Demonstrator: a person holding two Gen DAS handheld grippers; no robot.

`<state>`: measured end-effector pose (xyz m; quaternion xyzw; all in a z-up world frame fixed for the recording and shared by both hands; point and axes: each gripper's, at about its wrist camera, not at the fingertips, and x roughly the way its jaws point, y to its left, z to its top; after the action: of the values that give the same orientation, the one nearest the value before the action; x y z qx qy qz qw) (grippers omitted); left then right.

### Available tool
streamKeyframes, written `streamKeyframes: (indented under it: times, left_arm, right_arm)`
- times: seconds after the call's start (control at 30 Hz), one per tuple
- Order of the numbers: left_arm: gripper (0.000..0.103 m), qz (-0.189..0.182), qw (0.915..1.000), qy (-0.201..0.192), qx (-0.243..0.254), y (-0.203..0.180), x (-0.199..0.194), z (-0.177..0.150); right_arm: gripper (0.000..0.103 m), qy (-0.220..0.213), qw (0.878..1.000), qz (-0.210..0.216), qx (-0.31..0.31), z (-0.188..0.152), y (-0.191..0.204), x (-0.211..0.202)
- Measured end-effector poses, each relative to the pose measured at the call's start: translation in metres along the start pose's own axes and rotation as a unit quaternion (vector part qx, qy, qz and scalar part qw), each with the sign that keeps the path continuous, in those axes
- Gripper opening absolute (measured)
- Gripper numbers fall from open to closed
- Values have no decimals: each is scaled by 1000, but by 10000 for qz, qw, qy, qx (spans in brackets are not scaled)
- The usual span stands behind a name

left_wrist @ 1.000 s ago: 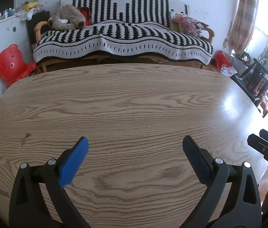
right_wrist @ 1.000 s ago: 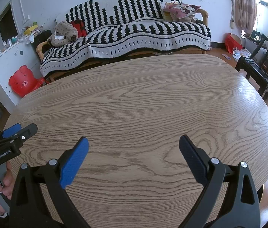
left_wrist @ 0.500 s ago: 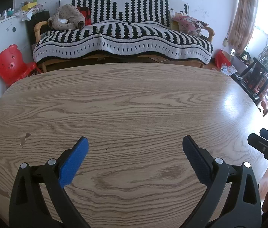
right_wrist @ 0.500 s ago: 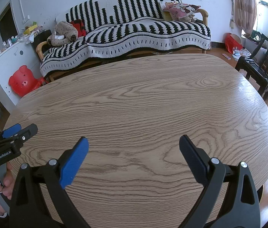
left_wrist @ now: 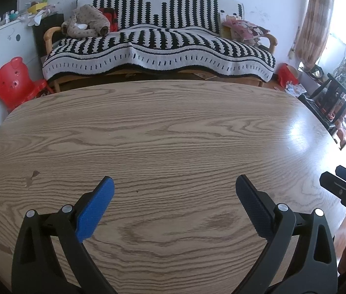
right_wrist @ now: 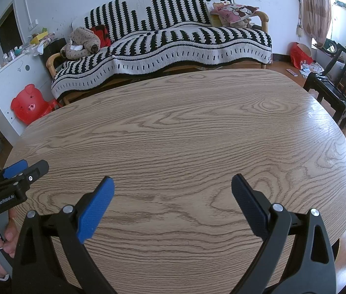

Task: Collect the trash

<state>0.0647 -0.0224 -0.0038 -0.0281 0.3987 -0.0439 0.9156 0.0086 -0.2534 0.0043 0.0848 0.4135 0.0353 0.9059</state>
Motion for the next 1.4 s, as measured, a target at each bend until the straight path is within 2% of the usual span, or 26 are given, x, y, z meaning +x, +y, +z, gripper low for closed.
streamKeyframes:
  times: [1.4]
  left_arm:
    - [96, 19, 10000, 17, 63, 0, -1, 1]
  right_arm:
    - [93, 13, 10000, 0, -14, 1, -3, -2]
